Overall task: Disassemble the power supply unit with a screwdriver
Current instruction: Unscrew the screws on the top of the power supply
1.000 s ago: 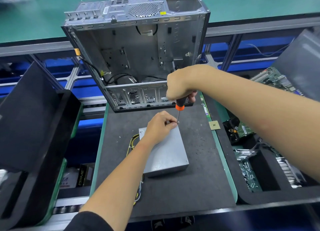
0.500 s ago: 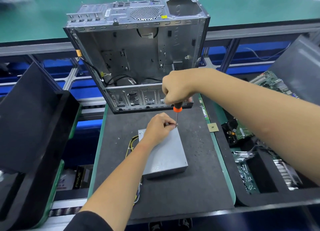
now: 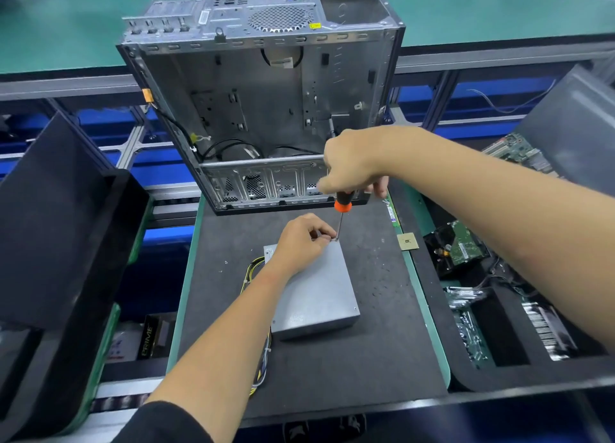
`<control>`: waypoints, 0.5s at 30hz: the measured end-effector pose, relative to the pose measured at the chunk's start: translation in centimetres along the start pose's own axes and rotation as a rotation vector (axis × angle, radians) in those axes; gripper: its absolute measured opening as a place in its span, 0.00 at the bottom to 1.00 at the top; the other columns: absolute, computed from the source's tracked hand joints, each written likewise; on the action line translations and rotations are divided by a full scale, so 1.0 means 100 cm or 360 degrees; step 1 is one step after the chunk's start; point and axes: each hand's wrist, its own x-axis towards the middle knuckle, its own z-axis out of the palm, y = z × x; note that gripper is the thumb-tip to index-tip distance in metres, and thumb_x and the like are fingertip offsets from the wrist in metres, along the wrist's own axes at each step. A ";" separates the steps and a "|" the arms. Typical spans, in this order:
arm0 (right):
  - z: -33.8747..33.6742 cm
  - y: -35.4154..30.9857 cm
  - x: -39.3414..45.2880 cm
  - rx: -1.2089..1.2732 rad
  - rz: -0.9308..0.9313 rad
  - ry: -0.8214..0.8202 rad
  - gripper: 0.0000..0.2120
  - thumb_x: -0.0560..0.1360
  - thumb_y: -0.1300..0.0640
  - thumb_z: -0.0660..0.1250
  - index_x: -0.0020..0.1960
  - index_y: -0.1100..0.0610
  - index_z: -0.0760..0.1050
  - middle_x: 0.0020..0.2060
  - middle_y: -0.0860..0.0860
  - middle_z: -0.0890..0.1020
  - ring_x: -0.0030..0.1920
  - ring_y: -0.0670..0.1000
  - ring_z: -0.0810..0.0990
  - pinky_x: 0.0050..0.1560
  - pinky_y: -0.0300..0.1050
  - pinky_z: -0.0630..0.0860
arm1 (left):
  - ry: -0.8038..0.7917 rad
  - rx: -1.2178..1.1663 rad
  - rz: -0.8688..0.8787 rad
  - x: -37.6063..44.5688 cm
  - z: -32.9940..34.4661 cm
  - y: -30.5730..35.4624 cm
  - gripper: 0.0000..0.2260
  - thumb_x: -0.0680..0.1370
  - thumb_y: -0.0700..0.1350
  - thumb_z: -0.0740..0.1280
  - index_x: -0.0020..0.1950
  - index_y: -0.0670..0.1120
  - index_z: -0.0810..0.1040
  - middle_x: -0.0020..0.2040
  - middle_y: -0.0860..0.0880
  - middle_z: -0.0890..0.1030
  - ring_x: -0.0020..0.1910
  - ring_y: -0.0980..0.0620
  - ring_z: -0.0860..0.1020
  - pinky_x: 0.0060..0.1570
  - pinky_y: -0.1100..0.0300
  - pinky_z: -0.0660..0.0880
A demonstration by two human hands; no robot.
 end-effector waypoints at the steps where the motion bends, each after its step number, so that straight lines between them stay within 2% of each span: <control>1: -0.001 -0.002 0.000 -0.0057 0.0046 0.0006 0.17 0.78 0.51 0.57 0.40 0.62 0.75 0.25 0.57 0.82 0.22 0.56 0.81 0.29 0.40 0.73 | 0.0001 -0.0006 -0.0002 0.000 0.000 0.000 0.08 0.73 0.34 0.68 0.43 0.44 0.84 0.41 0.53 0.78 0.38 0.53 0.74 0.40 0.68 0.69; 2: -0.002 -0.002 0.001 -0.0123 0.0052 0.0006 0.17 0.79 0.53 0.55 0.39 0.62 0.74 0.22 0.57 0.80 0.23 0.56 0.80 0.28 0.40 0.71 | -0.0001 -0.0008 -0.0001 0.000 -0.001 0.001 0.08 0.73 0.34 0.68 0.43 0.44 0.84 0.41 0.52 0.78 0.38 0.53 0.74 0.40 0.67 0.69; 4: -0.002 -0.003 0.003 -0.0252 -0.0042 0.0010 0.15 0.78 0.56 0.56 0.39 0.61 0.74 0.23 0.56 0.81 0.29 0.56 0.80 0.29 0.41 0.70 | -0.0007 -0.0005 0.0000 -0.001 -0.001 0.001 0.08 0.73 0.34 0.68 0.43 0.44 0.84 0.42 0.51 0.79 0.38 0.53 0.74 0.41 0.65 0.70; 7: -0.001 -0.002 0.004 -0.0265 -0.0229 0.0017 0.12 0.76 0.54 0.61 0.41 0.59 0.78 0.25 0.52 0.81 0.36 0.55 0.82 0.37 0.44 0.76 | -0.0004 -0.0004 0.0007 -0.001 -0.001 0.002 0.08 0.73 0.33 0.68 0.42 0.44 0.84 0.42 0.50 0.79 0.40 0.51 0.76 0.42 0.62 0.72; 11: -0.004 -0.003 0.004 -0.0344 -0.0444 -0.0030 0.04 0.73 0.54 0.67 0.42 0.53 0.78 0.38 0.51 0.84 0.41 0.54 0.84 0.44 0.48 0.80 | 0.0008 -0.0017 0.0028 -0.002 -0.001 0.002 0.06 0.72 0.34 0.69 0.42 0.43 0.85 0.42 0.49 0.79 0.40 0.51 0.76 0.42 0.65 0.71; 13: -0.004 -0.002 0.003 -0.0392 -0.0512 -0.0042 0.02 0.72 0.55 0.70 0.44 0.52 0.79 0.40 0.49 0.84 0.42 0.52 0.83 0.44 0.47 0.79 | 0.0015 -0.0017 0.0031 -0.003 0.000 0.001 0.06 0.71 0.34 0.70 0.42 0.43 0.85 0.42 0.49 0.80 0.40 0.51 0.76 0.42 0.65 0.71; 15: -0.004 0.001 0.001 -0.0477 -0.0536 -0.0056 0.05 0.71 0.58 0.70 0.47 0.52 0.79 0.40 0.47 0.81 0.43 0.50 0.79 0.44 0.47 0.77 | 0.0009 -0.0004 0.0020 -0.002 0.001 0.000 0.06 0.71 0.35 0.70 0.42 0.44 0.85 0.42 0.50 0.80 0.40 0.51 0.76 0.43 0.63 0.72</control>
